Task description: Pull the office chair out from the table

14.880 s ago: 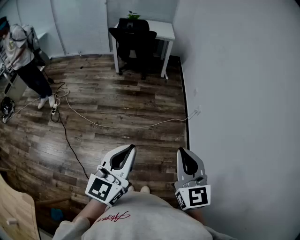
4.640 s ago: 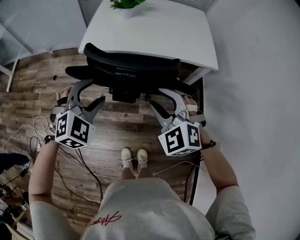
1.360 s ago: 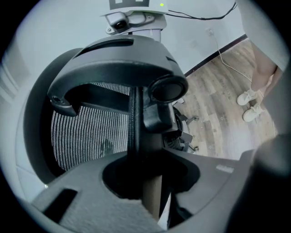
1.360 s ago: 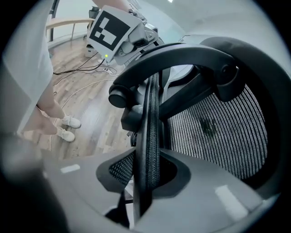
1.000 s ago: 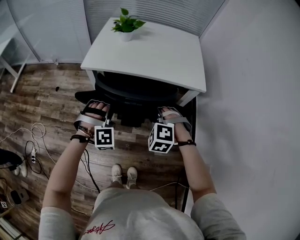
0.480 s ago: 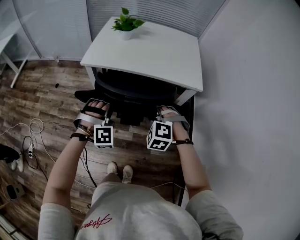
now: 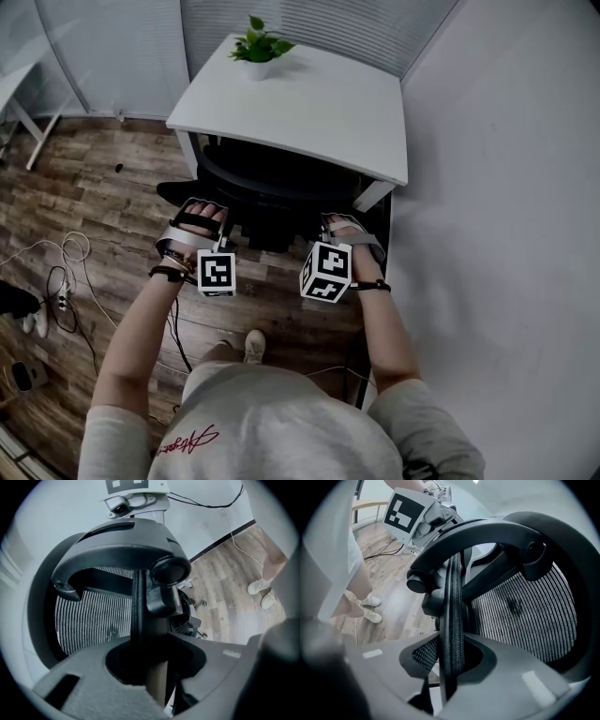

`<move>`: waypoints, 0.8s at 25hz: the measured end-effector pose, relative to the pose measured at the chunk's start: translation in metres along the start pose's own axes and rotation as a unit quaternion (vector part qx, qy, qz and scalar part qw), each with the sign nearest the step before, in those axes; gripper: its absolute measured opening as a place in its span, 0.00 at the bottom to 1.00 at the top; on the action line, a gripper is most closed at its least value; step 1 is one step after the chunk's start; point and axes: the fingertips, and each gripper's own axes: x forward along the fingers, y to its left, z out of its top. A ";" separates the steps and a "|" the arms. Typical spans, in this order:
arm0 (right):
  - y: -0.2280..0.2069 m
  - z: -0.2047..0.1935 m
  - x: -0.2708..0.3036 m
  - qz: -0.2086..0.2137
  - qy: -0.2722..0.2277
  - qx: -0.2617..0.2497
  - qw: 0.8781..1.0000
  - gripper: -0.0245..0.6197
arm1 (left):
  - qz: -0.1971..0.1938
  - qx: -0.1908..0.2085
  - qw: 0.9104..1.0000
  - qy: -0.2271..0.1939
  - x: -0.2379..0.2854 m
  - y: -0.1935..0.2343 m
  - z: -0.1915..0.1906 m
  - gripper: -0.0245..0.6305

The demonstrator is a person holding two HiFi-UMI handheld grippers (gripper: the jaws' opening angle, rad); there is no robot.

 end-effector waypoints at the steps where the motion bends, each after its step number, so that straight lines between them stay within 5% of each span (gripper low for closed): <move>1: 0.003 -0.002 -0.001 0.000 0.000 0.001 1.000 0.18 | 0.000 0.000 1.000 0.001 -0.001 -0.003 0.002 0.20; 20: 0.032 -0.010 -0.026 0.016 0.008 0.013 1.000 0.19 | 0.014 -0.010 1.000 -0.006 -0.033 -0.017 0.028 0.20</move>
